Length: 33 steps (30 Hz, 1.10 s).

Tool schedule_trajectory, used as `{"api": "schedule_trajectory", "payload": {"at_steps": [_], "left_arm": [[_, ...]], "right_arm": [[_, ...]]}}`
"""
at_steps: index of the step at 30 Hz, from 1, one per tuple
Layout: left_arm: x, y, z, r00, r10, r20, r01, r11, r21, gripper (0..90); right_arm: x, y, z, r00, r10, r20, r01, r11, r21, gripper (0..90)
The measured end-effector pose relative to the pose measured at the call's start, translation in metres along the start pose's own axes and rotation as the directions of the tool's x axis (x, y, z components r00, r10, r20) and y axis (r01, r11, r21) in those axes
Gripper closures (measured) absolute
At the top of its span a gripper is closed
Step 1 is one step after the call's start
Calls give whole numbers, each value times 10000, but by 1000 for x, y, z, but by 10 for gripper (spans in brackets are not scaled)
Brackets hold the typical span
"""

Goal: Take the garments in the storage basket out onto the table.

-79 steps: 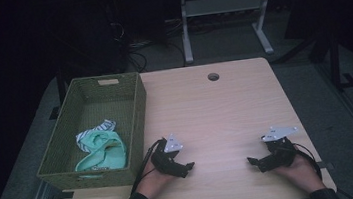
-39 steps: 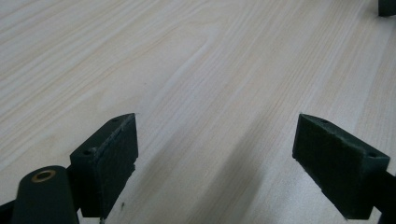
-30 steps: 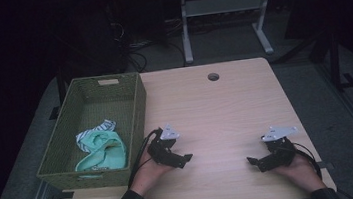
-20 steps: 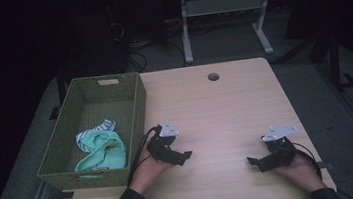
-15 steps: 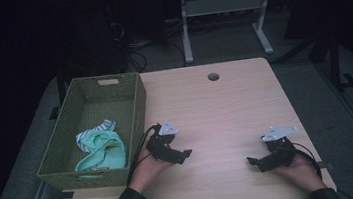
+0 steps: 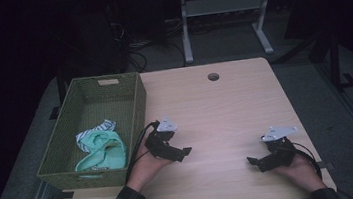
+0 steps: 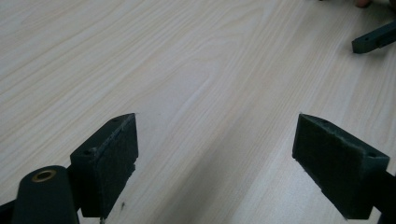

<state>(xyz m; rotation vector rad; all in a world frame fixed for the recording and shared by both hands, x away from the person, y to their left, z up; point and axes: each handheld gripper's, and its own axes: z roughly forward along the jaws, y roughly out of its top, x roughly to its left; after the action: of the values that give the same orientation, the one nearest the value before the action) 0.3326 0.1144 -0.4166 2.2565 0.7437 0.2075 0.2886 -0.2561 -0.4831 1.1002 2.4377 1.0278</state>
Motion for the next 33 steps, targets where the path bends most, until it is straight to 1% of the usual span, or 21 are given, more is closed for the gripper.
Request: {"api": "schedule_trajectory", "payload": {"at_steps": [10, 17, 20, 25, 27, 31, 33], "left_arm": [[0, 6, -7, 10000, 62, 34, -61, 9999, -88, 138], [0, 9, -9, 9999, 97, 39, -97, 9999, -108, 138], [-1, 11, -10, 9999, 102, 37, -102, 9999, -121, 138], [0, 13, -12, 9999, 98, 98, -97, 9999, -128, 138], [0, 15, -14, 9998, 167, 99, -166, 9998, -80, 138], [0, 17, -16, 9998, 65, 175, -62, 9998, -176, 139], [1, 18, -17, 9997, 149, 208, -146, 9998, -128, 139]], "right_arm": [[0, 0, 0, 10000, -1, 2, 1, 10000, 0, 17], [0, 0, 0, 10000, -43, 8, 43, 10000, 13, 17], [0, 0, 0, 10000, 31, -18, -31, 10000, -10, 17], [0, 0, 0, 10000, 8, -3, -8, 10000, -1, 17], [0, 0, 0, 10000, 6, -4, -6, 10000, -2, 17], [0, 0, 0, 10000, 0, -1, 0, 10000, -1, 17], [0, 0, 0, 10000, 2, 0, -2, 10000, -1, 17]]}}
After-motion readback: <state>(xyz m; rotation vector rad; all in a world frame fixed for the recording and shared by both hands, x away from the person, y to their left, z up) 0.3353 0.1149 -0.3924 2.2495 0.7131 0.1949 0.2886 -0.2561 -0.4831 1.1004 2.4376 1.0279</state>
